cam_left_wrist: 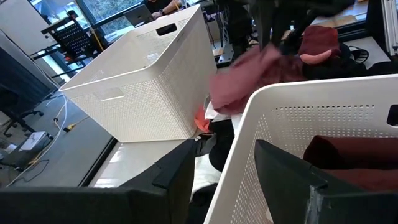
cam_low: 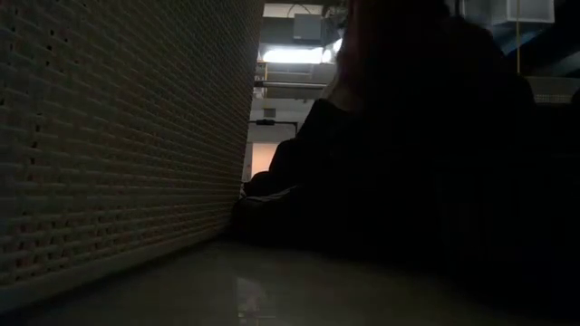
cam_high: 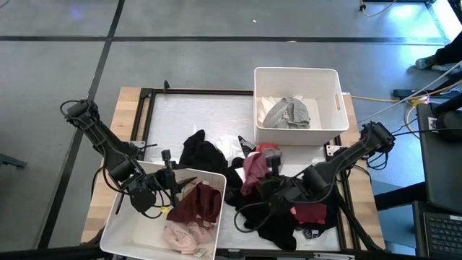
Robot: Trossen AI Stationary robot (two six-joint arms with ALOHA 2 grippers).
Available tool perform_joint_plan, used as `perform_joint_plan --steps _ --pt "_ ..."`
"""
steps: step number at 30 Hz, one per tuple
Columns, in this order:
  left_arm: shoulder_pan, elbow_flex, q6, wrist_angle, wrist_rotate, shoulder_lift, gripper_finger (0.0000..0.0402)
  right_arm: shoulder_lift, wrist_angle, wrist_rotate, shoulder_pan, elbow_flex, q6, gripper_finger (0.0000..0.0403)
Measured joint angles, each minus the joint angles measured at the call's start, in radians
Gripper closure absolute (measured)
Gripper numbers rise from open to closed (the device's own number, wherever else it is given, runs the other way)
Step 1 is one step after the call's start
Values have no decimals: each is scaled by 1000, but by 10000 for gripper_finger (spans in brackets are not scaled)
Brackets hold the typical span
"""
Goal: Sort clothes
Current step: Put the maroon boxer into the bottom white bin
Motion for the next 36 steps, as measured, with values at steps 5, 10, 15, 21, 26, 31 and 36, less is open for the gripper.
perform_joint_plan --steps 5,10,15,21,26,31,36 --pt "0 0 -2 0 0 0 245 0 -57 3 0 164 -34 393" --pt "0 0 -2 0 0 0 245 0 -57 -1 0 288 -84 373" --pt "0 0 -2 0 0 0 245 -1 -39 -1 0 371 -143 383" --pt "0 0 -2 -1 0 0 245 -1 147 26 0 406 -301 388" --pt "0 0 0 -1 0 0 245 -1 364 21 0 413 -471 377" --pt "0 0 0 -1 0 0 245 -1 576 -10 -3 414 -649 382" --pt "0 0 0 0 0 0 245 -1 711 -183 -51 414 -725 382"
